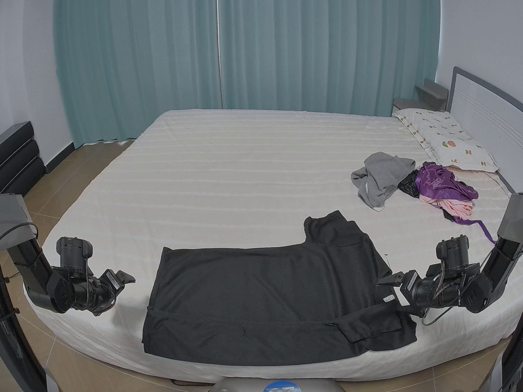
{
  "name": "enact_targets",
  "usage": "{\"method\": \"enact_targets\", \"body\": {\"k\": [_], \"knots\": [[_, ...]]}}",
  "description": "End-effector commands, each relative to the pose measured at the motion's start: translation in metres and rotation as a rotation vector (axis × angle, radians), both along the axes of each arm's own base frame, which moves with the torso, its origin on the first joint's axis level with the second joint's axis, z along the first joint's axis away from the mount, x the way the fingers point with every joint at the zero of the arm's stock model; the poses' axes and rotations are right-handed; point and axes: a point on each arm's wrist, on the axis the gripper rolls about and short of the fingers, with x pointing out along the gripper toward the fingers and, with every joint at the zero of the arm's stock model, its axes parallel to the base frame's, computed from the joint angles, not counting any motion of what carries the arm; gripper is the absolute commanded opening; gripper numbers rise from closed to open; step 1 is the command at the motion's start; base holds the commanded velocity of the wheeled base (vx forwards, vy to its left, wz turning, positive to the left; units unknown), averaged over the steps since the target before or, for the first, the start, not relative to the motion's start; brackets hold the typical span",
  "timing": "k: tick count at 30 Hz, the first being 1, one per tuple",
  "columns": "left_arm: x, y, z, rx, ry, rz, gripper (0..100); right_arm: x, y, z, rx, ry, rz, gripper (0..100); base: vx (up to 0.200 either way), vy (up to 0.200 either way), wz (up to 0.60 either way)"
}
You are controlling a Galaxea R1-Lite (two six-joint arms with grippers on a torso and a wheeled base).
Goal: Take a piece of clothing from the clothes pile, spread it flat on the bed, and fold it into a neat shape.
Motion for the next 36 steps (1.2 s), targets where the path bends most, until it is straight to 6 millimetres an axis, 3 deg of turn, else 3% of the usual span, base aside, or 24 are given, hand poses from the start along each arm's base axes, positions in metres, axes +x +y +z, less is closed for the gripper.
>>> {"method": "enact_targets", "body": {"k": [1,5,11,25,30,31,36], "knots": [[-0.001,-0.001,0.000,0.002,0.000,0.002,100,0.000,0.000,0.000,0.000,-0.001,0.001,100,0.000,0.000,0.00],[-0.001,-0.002,0.003,-0.030,-0.008,0.018,100,0.000,0.000,0.000,0.000,0.001,0.001,100,0.000,0.000,0.00],[-0.001,-0.005,0.003,-0.033,-0.006,0.011,100,-0.001,0.001,0.000,-0.001,0.003,0.005,100,0.200,0.000,0.00],[0.004,-0.015,0.006,-0.039,-0.023,-0.021,100,-0.002,0.002,-0.001,-0.003,0.004,0.012,100,0.000,0.000,0.00],[0.026,-0.020,0.015,-0.035,-0.096,-0.045,100,-0.002,0.002,-0.001,-0.004,0.004,0.010,100,0.000,0.000,0.00],[0.039,-0.022,0.015,-0.035,-0.116,-0.054,100,-0.002,0.002,-0.001,-0.003,0.006,0.009,100,0.000,0.000,0.00],[0.075,-0.036,-0.001,-0.054,-0.138,-0.124,100,-0.002,0.002,-0.001,-0.002,0.006,0.010,100,0.000,0.000,0.00]]}}
